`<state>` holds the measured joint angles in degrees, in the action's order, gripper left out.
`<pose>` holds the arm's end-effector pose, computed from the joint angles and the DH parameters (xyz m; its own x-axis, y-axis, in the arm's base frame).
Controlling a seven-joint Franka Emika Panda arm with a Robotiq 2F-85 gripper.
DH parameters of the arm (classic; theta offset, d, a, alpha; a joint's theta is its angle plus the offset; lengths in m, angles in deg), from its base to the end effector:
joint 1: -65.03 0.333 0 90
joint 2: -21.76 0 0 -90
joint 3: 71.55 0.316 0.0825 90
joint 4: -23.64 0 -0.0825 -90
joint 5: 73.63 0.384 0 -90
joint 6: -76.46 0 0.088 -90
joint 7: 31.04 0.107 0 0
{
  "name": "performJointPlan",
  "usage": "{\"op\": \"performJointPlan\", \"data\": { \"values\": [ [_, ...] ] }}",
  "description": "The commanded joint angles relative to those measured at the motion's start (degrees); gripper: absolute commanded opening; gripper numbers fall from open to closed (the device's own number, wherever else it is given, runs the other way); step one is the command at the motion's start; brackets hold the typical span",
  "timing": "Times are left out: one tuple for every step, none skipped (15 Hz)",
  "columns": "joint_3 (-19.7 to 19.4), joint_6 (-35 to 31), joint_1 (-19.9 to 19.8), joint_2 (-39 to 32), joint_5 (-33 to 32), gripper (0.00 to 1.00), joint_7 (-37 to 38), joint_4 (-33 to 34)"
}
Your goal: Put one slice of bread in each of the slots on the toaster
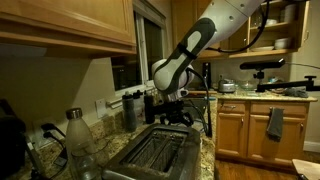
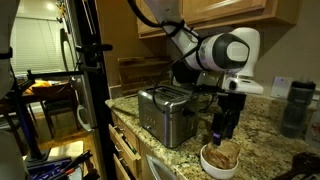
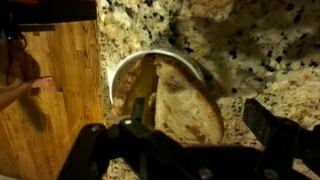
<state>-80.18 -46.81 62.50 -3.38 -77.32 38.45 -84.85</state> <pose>0.6002 -0.1170 0.2607 0.2142 -0.9759 0.0408 -0.9577 -0.2015 0.2056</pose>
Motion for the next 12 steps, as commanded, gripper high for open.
{"op": "performJointPlan", "data": {
  "values": [
    [-0.43,-0.27,-0.38,-0.6,1.41,1.0,-1.68,0.15],
    [-0.5,-0.28,-0.36,-0.71,1.39,1.0,-1.64,0.11],
    [-0.56,-0.27,-0.34,-0.83,1.37,0.87,-1.67,0.09],
    [-0.64,-0.25,-0.31,-0.91,1.33,0.74,-1.62,0.06],
    [-0.72,-0.24,-0.27,-0.89,1.24,0.68,-1.58,-0.01],
    [-0.79,-0.23,-0.25,-0.91,1.2,0.6,-1.56,-0.03],
    [-0.85,-0.17,-0.25,-0.9,1.16,0.54,-1.56,-0.03],
    [-0.89,-0.15,-0.26,-0.89,1.16,0.46,-1.57,-0.03],
    [-0.95,-0.13,-0.24,-0.88,1.09,0.41,-1.55,-0.04],
    [-0.98,-0.12,-0.25,-0.88,1.1,0.33,-1.57,-0.04],
    [-1.01,-0.06,-0.24,-0.87,1.1,0.27,-1.61,0.0],
    [-1.03,-0.01,-0.23,-0.86,1.08,0.2,-1.6,0.05]
  ]
}}
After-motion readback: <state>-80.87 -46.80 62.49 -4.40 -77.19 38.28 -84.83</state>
